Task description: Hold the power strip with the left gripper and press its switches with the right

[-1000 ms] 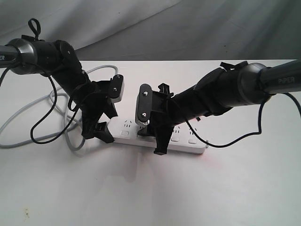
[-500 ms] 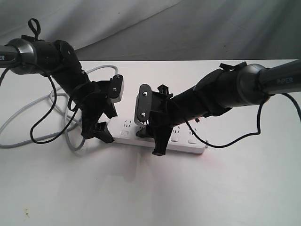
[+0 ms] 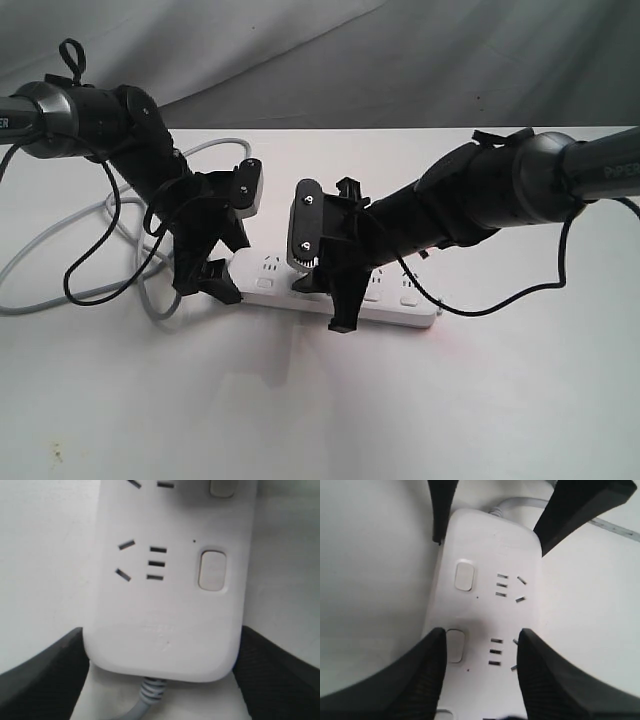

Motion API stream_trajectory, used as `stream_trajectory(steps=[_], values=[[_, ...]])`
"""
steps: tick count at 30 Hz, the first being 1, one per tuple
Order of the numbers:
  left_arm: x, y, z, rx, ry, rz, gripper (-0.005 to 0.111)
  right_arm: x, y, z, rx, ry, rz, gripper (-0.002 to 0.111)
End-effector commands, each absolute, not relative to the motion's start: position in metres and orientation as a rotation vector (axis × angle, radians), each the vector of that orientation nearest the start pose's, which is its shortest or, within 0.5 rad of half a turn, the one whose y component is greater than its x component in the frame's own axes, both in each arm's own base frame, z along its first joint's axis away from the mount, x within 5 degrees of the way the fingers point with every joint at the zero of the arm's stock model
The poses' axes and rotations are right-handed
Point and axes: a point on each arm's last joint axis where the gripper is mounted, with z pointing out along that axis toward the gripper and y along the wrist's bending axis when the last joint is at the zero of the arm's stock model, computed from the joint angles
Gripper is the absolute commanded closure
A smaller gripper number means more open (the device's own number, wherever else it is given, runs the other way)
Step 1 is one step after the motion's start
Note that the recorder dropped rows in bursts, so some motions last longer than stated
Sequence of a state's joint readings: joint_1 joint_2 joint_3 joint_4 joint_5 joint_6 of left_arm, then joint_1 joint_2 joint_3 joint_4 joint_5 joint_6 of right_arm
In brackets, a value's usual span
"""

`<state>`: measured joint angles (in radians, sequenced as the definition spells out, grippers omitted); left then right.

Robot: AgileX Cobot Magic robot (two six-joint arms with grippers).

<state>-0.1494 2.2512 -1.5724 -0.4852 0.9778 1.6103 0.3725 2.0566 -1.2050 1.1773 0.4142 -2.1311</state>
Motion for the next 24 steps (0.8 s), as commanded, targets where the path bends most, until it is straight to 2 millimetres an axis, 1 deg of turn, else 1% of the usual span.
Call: stream_trajectory(steps=[1,3,7,11,15,24], values=[[0.423,-0.1,0.115,1.916,2.096,-0.446,0.055,0.37,0.18,0.147,-1.629,1.744,0.189,0.065],[0.423,-0.1,0.115,1.913,2.1,-0.447,0.055,0.37,0.18,0.153,-1.608,1.749,0.192,0.065],[0.423,-0.1,0.115,1.913,2.1,-0.447,0.055,0.371,0.176,0.154,-1.6,1.755,0.195,0.065],[0.423,-0.1,0.115,1.913,2.1,-0.447,0.055,0.37,0.164,0.15,-1.574,1.8,0.202,0.065],[0.423,-0.1,0.115,1.915,2.097,-0.446,0.055,0.365,0.153,0.148,-1.561,1.834,0.204,0.065],[0.423,-0.1,0.115,1.917,2.095,-0.446,0.055,0.364,0.15,0.14,-1.572,1.854,0.21,0.065]])
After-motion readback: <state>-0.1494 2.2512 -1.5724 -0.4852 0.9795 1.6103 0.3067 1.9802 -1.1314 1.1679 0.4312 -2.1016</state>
